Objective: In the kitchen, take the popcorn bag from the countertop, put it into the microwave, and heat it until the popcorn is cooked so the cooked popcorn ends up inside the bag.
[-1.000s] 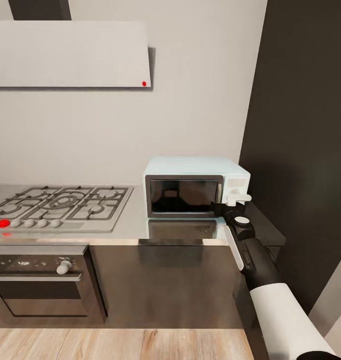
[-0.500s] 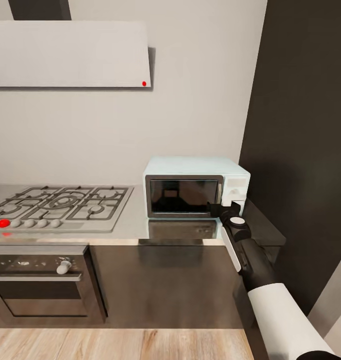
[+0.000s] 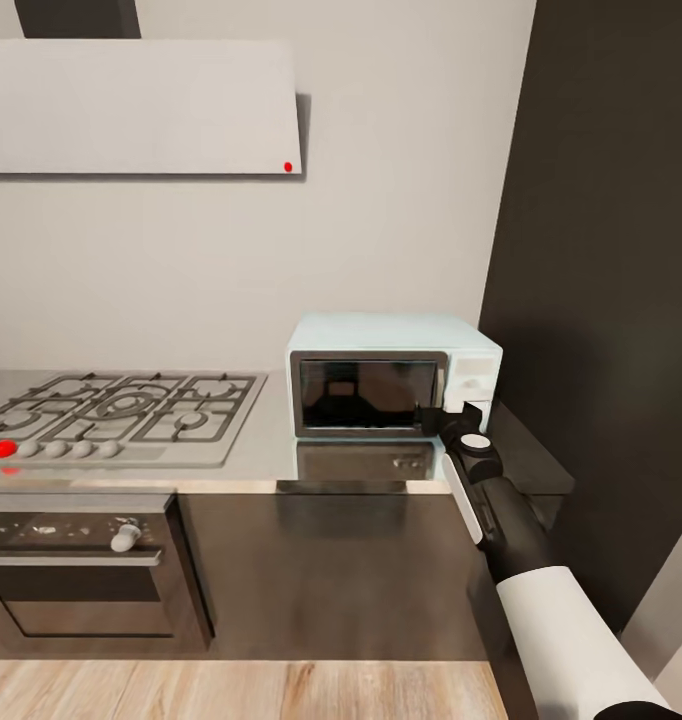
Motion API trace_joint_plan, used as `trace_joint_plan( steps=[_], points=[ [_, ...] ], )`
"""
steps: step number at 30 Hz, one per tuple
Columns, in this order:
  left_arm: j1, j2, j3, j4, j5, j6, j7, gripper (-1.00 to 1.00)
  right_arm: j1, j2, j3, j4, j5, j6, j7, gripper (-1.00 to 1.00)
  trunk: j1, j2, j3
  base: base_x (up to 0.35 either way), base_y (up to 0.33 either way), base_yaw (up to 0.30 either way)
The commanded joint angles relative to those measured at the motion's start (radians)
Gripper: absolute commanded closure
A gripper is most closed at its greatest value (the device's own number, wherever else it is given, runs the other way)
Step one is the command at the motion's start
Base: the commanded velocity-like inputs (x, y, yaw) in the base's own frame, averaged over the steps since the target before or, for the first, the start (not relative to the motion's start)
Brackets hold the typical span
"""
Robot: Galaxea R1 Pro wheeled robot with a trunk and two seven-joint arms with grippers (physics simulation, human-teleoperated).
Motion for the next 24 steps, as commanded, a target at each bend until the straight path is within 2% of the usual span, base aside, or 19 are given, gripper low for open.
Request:
trace_joint_plan(
  steps=[1,18,24],
  points=[
    [0.0,0.0,0.0,0.0,0.007,-0.001,0.0,-1.0,-0.001,0.0,0.001,-0.001,0.002,0.006,-0.005,-1.0,0.0,0.0,-0.001,0.102,0.0,0.0],
    [0.0,0.0,0.0,0.0,0.007,-0.001,0.0,-1.0,-0.001,-0.002,-0.001,-0.001,-0.001,0.006,-0.005,-1.0,0.0,0.0,-0.001,0.106,0.0,0.0],
    [0.0,0.0,0.0,0.0,0.007,-0.001,0.0,-1.0,-0.001,-0.002,-0.001,-0.001,-0.004,0.006,-0.004,-1.0,0.0,0.0,-0.001,0.027,0.0,0.0]
  ],
)
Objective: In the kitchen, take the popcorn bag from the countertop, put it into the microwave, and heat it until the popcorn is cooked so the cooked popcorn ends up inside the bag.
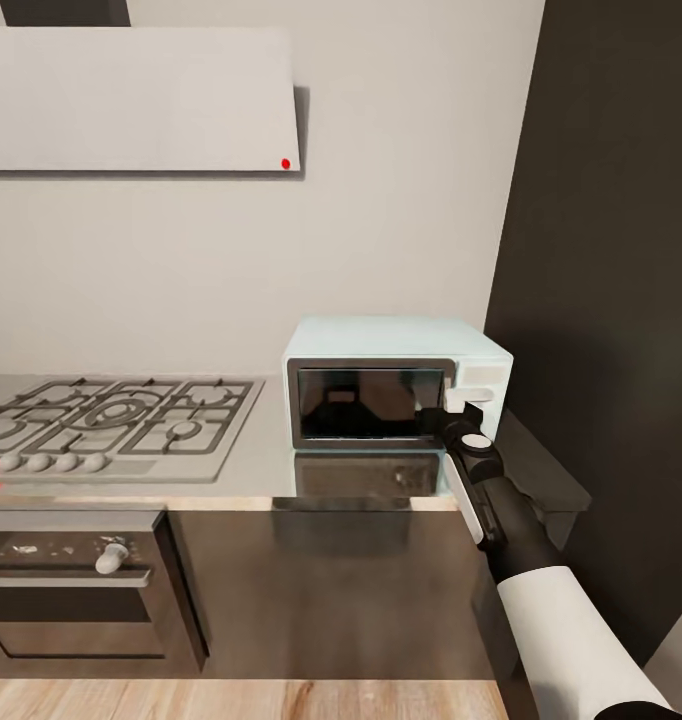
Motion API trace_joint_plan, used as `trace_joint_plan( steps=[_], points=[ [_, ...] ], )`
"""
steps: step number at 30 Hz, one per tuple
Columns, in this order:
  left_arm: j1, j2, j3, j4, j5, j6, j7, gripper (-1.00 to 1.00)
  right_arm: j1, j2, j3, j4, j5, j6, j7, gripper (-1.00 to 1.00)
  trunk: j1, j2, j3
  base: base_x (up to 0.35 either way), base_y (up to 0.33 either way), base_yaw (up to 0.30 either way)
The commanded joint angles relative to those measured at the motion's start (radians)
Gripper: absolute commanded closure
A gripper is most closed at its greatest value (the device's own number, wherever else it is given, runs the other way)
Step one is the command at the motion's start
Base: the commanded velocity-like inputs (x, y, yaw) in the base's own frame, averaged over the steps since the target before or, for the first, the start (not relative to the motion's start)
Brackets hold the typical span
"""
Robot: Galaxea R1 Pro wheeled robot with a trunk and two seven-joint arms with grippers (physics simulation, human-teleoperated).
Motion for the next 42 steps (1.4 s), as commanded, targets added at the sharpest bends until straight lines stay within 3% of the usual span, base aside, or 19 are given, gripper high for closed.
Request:
trace_joint_plan(
  steps=[1,13,40,41,42],
  points=[
    [0.0,0.0,0.0,0.0,0.007,-0.001,0.0,-1.0,-0.001,-0.001,0.001,-0.001,0.0,0.006,-0.005,-1.0,0.0,-0.001,-0.001,0.003,0.0,0.0],
    [0.0,0.0,0.0,0.0,0.007,-0.001,0.0,-1.0,-0.001,-0.022,0.001,0.0,-0.001,0.006,-0.008,-1.0,0.0,-0.001,-0.001,0.0,0.0,0.0],
    [0.0,0.0,0.0,0.0,0.007,-0.001,0.0,-1.0,-0.001,-0.022,0.006,-0.001,0.003,0.01,-0.007,-1.0,0.0,-0.001,-0.001,0.029,0.0,0.0],
    [0.0,0.0,0.0,0.0,0.007,-0.001,0.0,-1.0,-0.001,-0.022,0.006,-0.001,0.002,0.012,-0.007,1.0,0.0,-0.001,-0.001,0.0,0.0,0.0],
    [0.0,0.0,0.0,0.0,0.007,-0.001,0.0,-1.0,-0.001,-0.022,0.006,-0.001,0.001,0.014,-0.007,1.0,0.0,-0.001,-0.001,0.0,0.0,0.0]
  ],
)
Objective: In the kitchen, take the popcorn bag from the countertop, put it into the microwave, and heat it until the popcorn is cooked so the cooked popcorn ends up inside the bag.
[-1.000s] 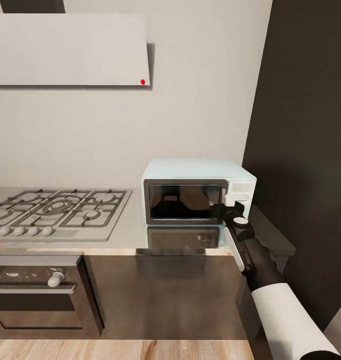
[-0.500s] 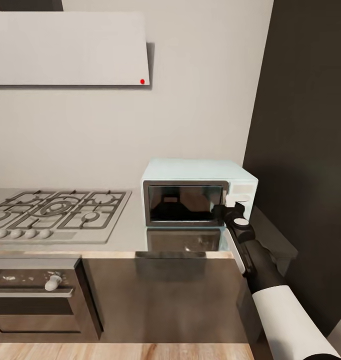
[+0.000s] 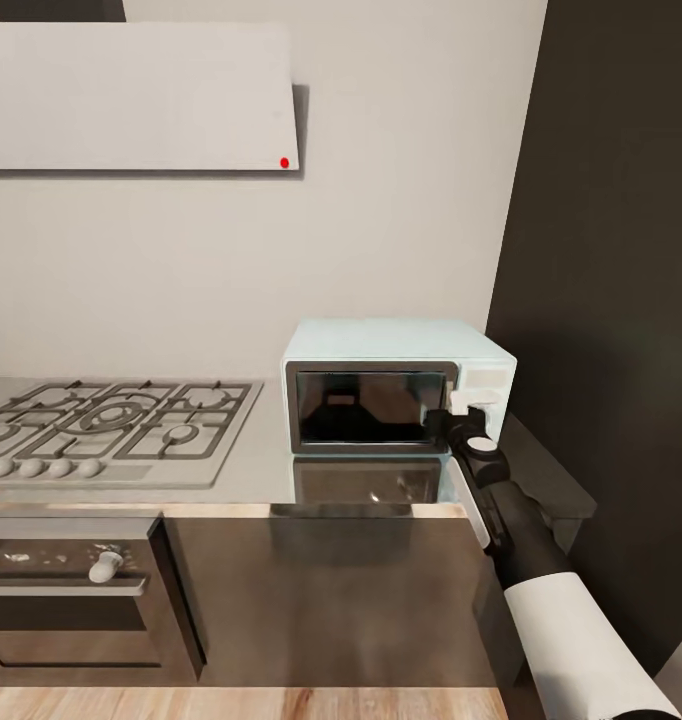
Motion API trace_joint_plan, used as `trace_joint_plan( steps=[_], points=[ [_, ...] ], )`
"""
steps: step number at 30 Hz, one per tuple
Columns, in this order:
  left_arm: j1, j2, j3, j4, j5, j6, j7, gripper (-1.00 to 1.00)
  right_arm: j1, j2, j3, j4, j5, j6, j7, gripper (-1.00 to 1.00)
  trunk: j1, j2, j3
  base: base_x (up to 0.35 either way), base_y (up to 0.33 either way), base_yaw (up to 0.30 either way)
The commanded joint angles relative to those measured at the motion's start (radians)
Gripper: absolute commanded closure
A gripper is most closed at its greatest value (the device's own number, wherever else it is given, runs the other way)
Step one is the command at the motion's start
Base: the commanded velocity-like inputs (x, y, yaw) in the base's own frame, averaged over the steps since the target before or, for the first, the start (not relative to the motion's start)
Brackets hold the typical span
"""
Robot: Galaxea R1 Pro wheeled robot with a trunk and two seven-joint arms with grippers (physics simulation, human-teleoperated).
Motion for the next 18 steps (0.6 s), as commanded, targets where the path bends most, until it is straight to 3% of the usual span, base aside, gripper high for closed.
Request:
trace_joint_plan(
  steps=[1,18],
  points=[
    [0.0,0.0,0.0,0.0,0.007,-0.001,0.0,-1.0,-0.018,-0.001,0.0,0.025,0.019,0.007,-0.005,1.0,0.0,0.0,-0.001,0.0,0.0,0.0],
    [0.0,0.0,0.0,0.0,0.007,-0.001,0.0,-1.0,-0.018,-0.002,-0.001,0.024,0.024,0.01,-0.005,1.0,0.0,0.0,-0.001,0.0,0.0,0.0]
  ],
)
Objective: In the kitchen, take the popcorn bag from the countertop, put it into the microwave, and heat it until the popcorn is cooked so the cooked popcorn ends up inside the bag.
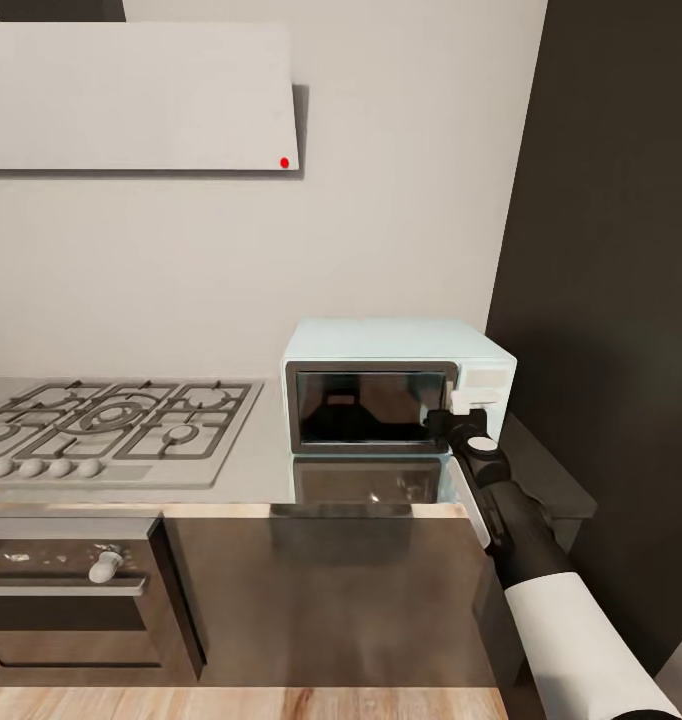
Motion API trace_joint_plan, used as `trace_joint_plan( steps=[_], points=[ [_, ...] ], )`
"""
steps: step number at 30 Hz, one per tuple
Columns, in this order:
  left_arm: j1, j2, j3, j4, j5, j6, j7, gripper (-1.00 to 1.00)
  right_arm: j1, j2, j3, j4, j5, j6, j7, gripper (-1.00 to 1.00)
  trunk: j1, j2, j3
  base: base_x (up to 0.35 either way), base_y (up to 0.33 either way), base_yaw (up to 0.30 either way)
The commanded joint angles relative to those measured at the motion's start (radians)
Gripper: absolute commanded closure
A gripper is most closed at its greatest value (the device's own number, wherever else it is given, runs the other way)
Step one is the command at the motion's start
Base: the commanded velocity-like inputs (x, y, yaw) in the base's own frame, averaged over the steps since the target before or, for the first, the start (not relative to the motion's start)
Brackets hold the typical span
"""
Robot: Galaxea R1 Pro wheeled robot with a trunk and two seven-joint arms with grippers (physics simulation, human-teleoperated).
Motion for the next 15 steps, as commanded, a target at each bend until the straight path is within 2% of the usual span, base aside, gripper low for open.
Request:
trace_joint_plan(
  steps=[1,5,8,15],
  points=[
    [0.0,0.0,0.0,0.0,0.007,-0.001,0.0,-1.0,-0.019,0.0,0.001,0.029,0.005,0.001,-0.003,1.0,0.0,0.0,-0.001,0.0,0.0,0.0],
    [0.0,-0.001,0.001,0.0,0.007,-0.001,0.0,-1.0,-0.019,0.001,0.001,0.029,0.005,-0.003,-0.004,1.0,0.0,0.0,-0.001,0.0,0.0,0.0],
    [0.0,-0.001,0.001,0.0,0.007,-0.002,0.0,-1.0,-0.019,0.001,0.001,0.029,0.004,-0.006,-0.004,1.0,0.0,0.0,-0.001,-0.124,0.0,0.0],
    [0.0,-0.002,0.002,0.0,0.007,-0.002,0.0,-1.0,-0.019,0.001,0.001,0.029,0.004,-0.007,-0.006,1.0,0.0,0.0,-0.001,-0.285,0.0,0.0]
  ],
)
